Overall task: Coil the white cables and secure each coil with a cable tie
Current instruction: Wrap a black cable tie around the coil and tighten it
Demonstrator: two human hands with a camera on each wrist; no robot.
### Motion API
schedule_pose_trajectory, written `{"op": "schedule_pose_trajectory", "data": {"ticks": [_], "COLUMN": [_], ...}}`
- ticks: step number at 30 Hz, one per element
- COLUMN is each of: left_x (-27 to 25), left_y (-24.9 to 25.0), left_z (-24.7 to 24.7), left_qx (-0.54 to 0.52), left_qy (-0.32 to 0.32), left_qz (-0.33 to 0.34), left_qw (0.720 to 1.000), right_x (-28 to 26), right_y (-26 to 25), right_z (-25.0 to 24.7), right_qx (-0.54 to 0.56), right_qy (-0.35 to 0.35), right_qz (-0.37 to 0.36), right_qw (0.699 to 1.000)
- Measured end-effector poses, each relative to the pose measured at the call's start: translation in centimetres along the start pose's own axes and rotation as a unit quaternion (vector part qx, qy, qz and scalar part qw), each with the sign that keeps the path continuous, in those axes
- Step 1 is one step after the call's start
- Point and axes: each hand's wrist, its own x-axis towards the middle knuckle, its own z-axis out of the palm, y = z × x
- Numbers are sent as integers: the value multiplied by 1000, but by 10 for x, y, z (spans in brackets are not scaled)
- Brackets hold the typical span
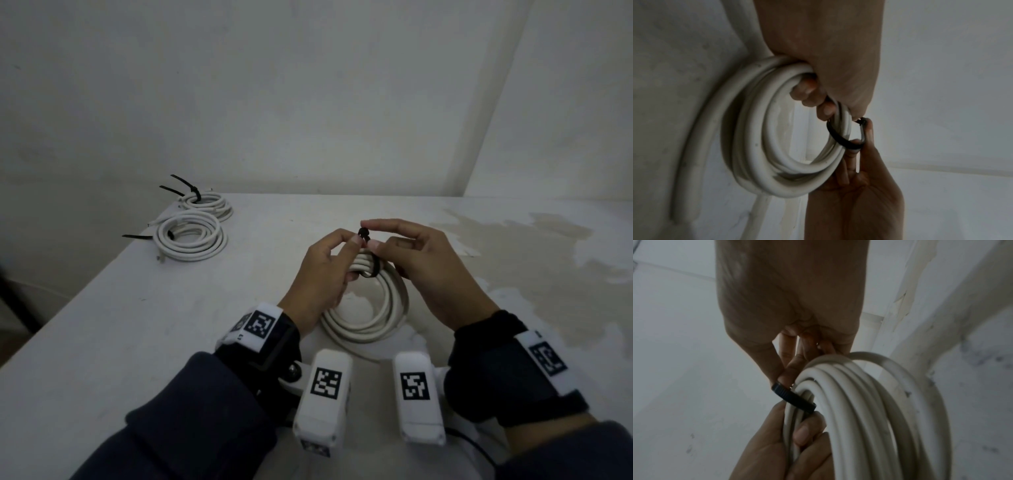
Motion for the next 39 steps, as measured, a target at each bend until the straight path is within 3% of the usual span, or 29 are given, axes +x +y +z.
{"op": "schedule_pose_trajectory", "data": {"ticks": [39], "left_x": [5], "left_y": [-8], "left_z": [-3], "left_qx": [15], "left_qy": [-14], "left_qz": [-5], "left_qw": [1000], "right_x": [3], "right_y": [0], "right_z": [-4], "right_qx": [-23], "right_qy": [-5], "right_qz": [-3], "right_qw": [1000]}}
